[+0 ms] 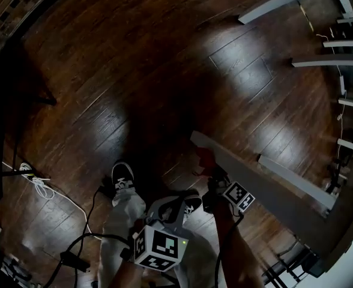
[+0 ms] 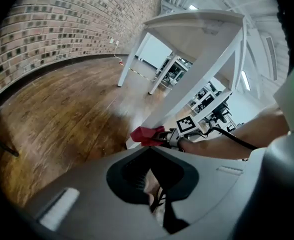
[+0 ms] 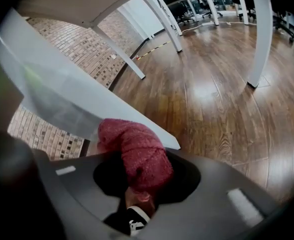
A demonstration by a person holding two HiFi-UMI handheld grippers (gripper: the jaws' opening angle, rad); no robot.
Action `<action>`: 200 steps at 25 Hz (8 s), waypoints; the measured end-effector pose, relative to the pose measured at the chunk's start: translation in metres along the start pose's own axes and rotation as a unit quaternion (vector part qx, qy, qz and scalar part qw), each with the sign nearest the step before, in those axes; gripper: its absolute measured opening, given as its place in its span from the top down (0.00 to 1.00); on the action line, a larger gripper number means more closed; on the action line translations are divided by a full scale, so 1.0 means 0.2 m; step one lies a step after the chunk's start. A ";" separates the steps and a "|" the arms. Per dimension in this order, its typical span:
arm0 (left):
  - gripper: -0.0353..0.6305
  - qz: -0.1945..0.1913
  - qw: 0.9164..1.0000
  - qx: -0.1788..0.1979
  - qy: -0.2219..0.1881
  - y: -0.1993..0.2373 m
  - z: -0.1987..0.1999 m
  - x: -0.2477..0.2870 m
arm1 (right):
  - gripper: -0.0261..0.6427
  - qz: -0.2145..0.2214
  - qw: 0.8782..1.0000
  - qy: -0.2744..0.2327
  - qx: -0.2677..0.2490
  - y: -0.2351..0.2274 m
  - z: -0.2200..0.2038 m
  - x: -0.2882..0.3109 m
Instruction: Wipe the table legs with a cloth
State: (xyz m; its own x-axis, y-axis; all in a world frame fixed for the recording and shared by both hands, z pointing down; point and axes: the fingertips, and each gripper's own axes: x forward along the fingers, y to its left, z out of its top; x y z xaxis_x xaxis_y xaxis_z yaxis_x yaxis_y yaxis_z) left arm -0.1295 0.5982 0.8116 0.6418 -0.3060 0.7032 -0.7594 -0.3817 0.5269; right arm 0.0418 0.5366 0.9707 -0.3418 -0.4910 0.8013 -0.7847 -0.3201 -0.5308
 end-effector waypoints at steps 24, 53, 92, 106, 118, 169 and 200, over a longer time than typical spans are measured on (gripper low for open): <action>0.95 -0.005 0.999 0.002 0.049 0.38 -0.05 0.13 | 0.83 -0.134 0.991 -0.006 0.020 -0.55 -0.34 0.83; 0.95 -0.026 0.991 0.107 0.073 -0.95 0.61 -0.54 | 0.83 0.135 0.966 -0.098 -0.195 1.19 0.38 -1.49; 0.95 -0.111 0.899 0.346 0.243 -2.89 1.02 -0.06 | 0.83 0.010 0.973 -0.225 0.048 -0.57 1.69 -2.72; 0.95 -0.111 0.829 0.441 0.325 -3.26 1.11 0.35 | 0.83 0.143 0.914 -0.264 0.274 -0.73 1.78 -2.83; 0.95 -0.093 0.832 0.422 0.348 -3.34 0.94 0.54 | 0.83 0.168 0.873 -0.259 0.378 -0.89 1.72 -2.65; 0.95 0.026 0.851 0.437 0.292 -2.43 0.12 2.16 | 0.83 0.152 0.798 -0.229 0.536 -2.42 0.93 -0.40; 0.95 0.028 0.835 0.454 0.309 -2.53 0.04 2.20 | 0.83 0.231 0.946 -0.099 0.204 -2.25 1.45 -0.63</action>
State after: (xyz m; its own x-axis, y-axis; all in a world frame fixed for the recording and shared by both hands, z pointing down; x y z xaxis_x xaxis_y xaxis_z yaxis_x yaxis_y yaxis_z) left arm 0.5382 0.6507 0.8503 0.2164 0.0554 0.9747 -0.2124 -0.9718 0.1024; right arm 0.5886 0.5074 1.0284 -0.4638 -0.7843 0.4120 -0.2962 -0.3010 -0.9064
